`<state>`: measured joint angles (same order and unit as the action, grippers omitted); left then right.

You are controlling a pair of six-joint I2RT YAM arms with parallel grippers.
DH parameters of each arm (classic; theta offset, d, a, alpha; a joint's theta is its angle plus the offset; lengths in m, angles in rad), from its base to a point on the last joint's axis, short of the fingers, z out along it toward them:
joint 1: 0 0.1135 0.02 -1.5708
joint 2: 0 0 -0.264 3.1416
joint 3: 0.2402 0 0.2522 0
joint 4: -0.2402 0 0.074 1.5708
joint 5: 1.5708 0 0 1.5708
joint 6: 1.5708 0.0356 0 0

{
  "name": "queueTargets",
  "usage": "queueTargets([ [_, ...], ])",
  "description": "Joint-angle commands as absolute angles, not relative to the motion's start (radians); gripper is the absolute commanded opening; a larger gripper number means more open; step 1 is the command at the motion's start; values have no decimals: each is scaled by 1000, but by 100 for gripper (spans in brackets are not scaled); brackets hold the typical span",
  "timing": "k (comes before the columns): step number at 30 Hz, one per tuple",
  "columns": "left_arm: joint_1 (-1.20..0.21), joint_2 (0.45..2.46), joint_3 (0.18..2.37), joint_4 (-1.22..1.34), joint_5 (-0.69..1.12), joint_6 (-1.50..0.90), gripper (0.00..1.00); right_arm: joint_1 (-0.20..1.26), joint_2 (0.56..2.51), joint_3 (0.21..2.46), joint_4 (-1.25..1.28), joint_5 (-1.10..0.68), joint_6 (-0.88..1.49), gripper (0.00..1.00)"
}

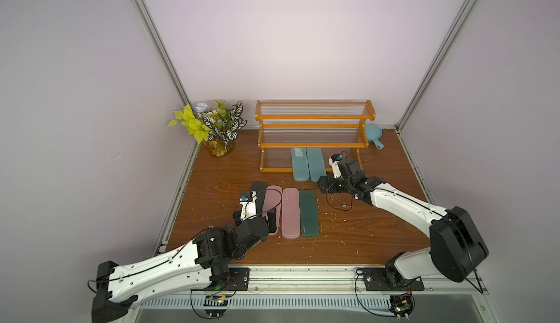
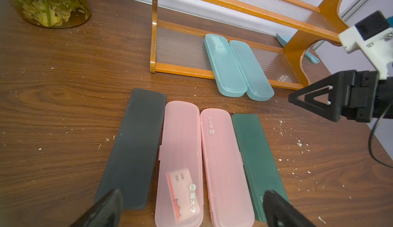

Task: Remove the pencil cases from the shelf
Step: Pick up the pencil case from the shelf.

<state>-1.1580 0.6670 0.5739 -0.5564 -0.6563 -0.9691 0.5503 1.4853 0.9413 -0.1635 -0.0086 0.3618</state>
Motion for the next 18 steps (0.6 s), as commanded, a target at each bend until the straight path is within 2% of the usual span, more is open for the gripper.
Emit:
queueTargets([
  [1, -1124, 677, 574, -524, -638, -952, 97, 540, 1534, 1014, -185, -13, 308, 97],
  [5, -969, 732, 574, -451, -443, -863, 97, 538, 1609, 1088, -206, 14, 305, 96],
  [12, -737, 841, 621, -376, -249, -722, 97, 539, 1723, 1187, -224, 47, 307, 95],
  [18, -699, 898, 658, -359, -225, -661, 97, 540, 1782, 1237, -225, 92, 320, 95],
])
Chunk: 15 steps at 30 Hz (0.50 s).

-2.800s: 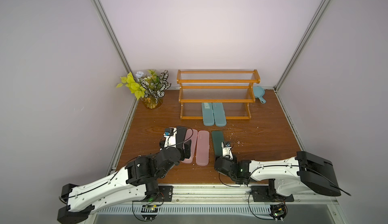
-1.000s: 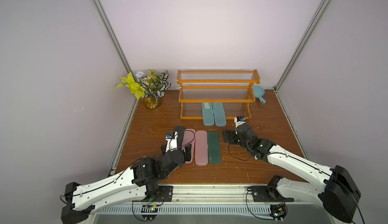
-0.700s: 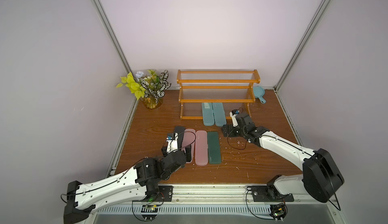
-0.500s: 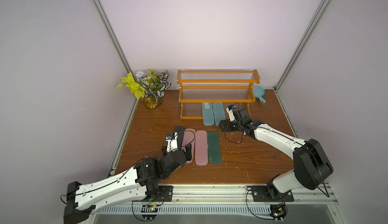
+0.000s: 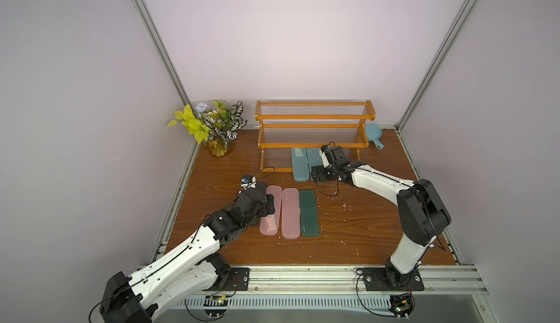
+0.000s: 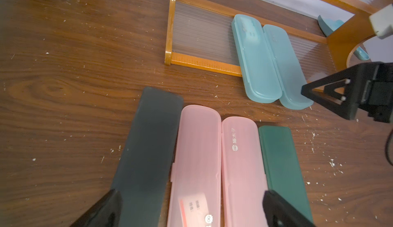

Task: Remove the pencil cases from the shelf
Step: Pick up the pencil case from the shelf.

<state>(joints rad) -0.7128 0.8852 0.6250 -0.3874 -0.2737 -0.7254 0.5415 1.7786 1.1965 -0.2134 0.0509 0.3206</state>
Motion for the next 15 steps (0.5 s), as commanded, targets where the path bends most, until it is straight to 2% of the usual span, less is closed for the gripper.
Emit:
queueTargets([
  [1, -697, 902, 661, -360, -223, -658, 97, 540, 1788, 1241, -227, 93, 321, 95],
  [15, -691, 900, 634, -354, -213, -666, 97, 550, 1847, 1267, -242, 94, 319, 95],
])
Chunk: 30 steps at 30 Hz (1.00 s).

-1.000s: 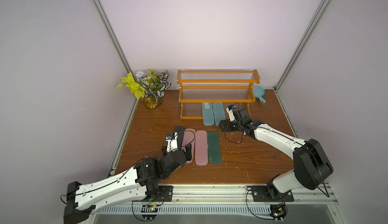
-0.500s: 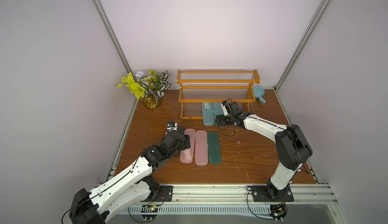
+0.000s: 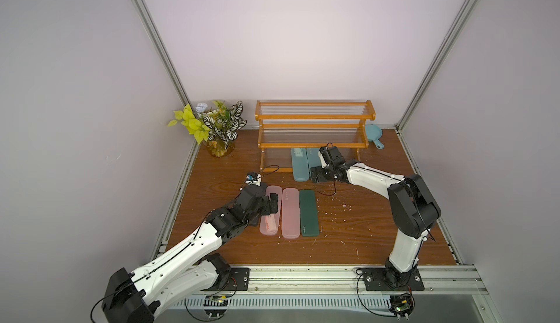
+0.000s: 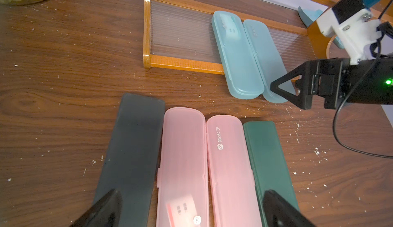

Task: Remove the pencil cases from the shelf
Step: Pick up the pencil case from the shelf.

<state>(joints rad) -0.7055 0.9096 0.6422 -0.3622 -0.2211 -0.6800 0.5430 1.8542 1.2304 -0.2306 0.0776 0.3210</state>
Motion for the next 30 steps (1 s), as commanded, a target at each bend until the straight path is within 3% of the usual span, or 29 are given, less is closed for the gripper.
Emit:
queueTargets([
  [1, -691, 899, 634, -354, -211, -666, 97, 551, 1849, 1268, -243, 94, 319, 95],
  [30, -687, 859, 611, -367, -213, -677, 97, 566, 1916, 1345, -328, 186, 344, 94],
])
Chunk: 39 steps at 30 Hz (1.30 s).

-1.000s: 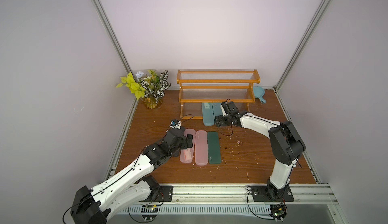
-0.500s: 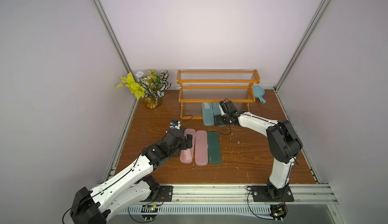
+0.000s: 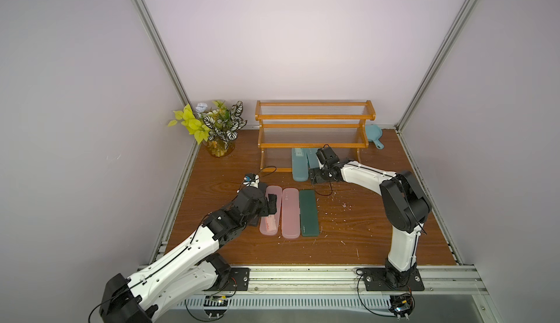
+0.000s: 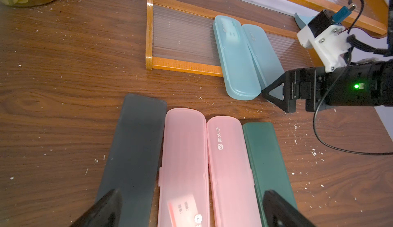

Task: Remove the pencil cases from the shelf
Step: Pick up the pencil case from the shelf.

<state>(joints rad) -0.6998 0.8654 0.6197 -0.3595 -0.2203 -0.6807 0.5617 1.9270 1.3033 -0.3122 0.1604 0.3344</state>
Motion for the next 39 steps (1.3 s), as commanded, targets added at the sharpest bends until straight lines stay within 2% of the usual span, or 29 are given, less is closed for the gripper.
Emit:
queueTargets([
  [1, -687, 860, 611, -366, -213, -677, 97, 566, 1920, 1349, -328, 182, 341, 94],
  [15, -686, 865, 618, -374, -215, -673, 97, 566, 1997, 1453, -352, 188, 327, 93],
  [23, -686, 877, 624, -369, -212, -673, 97, 566, 2017, 1485, -389, 216, 342, 82],
  [29, -686, 884, 626, -364, -208, -671, 97, 566, 1998, 1466, -390, 224, 346, 76],
  [39, -684, 887, 627, -353, -210, -660, 97, 567, 1898, 1365, -366, 221, 362, 75],
])
